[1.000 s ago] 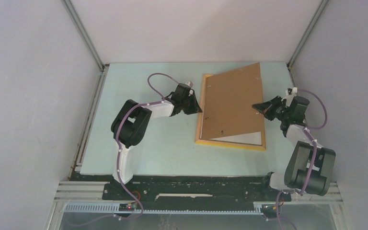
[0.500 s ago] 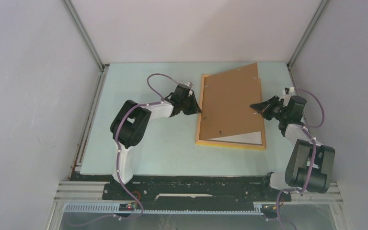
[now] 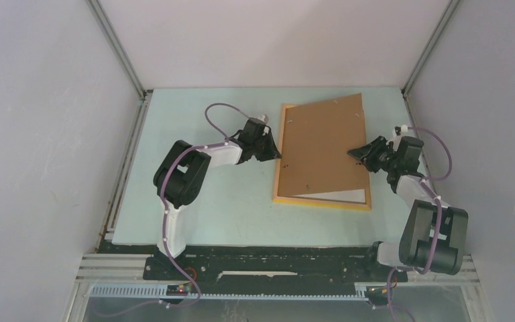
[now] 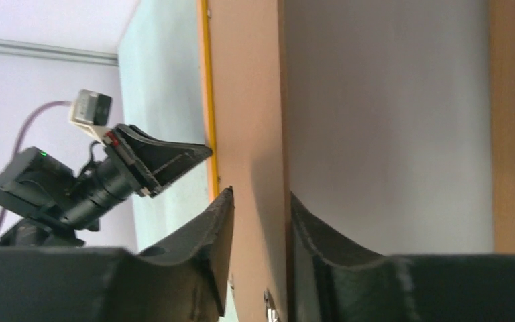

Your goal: Put the photo into the frame

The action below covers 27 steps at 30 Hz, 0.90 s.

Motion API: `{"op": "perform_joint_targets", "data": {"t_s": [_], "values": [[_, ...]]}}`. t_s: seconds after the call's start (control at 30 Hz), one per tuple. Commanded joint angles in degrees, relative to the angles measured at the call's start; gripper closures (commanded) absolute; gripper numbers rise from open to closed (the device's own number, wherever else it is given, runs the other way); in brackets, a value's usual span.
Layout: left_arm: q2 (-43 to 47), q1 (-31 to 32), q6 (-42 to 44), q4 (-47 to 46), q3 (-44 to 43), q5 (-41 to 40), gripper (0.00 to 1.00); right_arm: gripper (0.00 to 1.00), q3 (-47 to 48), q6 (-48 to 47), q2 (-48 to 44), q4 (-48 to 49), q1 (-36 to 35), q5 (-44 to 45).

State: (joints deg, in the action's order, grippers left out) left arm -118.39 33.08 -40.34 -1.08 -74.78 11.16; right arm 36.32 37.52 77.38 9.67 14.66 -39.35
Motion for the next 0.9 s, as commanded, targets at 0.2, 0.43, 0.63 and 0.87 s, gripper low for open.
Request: {"op": "perform_joint_targets", "data": {"t_s": [0.2, 0.43, 0.63, 0.87], "values": [[3.6, 0.7, 1.1, -1.4, 1.1, 1.9, 0.97, 0.35, 6.5, -15.3, -3.9, -19.2, -4.2, 13.4], [3.6, 0.6, 1.1, -1.6, 1.2, 2.0, 0.97, 0.3, 10.6, -19.6, 0.3, -21.5, -5.6, 15.6], [3.4, 0.6, 1.2, -1.8, 0.7, 3.2, 0.97, 0.29, 14.1, -23.2, 4.2, -24.8, -7.0, 16.7], [3.6, 1.0, 1.0, -2.4, 1.2, 3.0, 0.97, 0.28, 14.6, -25.4, 6.0, -26.0, -11.3, 20.3]]}}
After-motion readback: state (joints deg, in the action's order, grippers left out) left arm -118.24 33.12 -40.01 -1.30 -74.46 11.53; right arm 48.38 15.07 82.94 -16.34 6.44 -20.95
